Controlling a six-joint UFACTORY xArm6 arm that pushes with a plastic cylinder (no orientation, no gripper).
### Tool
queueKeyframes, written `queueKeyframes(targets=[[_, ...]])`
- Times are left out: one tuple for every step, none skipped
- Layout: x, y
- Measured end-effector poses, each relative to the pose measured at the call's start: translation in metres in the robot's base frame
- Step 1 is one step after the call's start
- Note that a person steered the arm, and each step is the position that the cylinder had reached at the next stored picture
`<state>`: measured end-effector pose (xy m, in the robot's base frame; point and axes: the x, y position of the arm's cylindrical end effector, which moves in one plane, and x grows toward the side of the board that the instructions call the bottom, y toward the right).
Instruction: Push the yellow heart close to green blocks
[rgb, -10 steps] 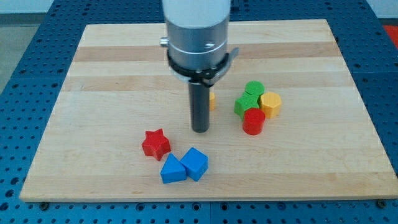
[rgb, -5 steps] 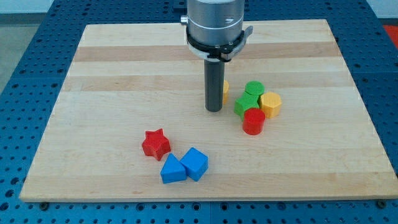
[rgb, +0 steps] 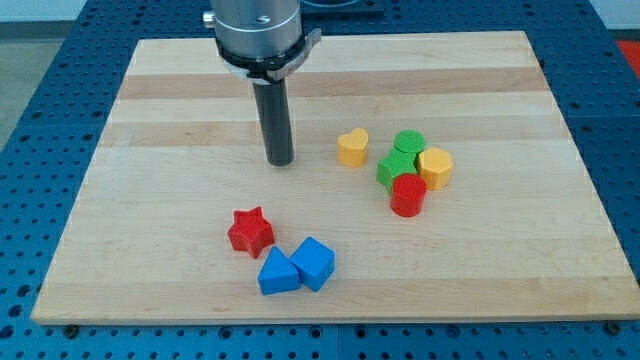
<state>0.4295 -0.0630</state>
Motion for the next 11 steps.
queueKeyframes(targets=[[0.000,0.012],[-0.003,0.015],[-0.027,0.008],[-0.037,0.017],[-0.032,0.036],[-0.028,0.065],[-0.028,0.094],[-0.028,0.101],[-0.034,0.068],[-0.037,0.004],[-0.014,-0.074]])
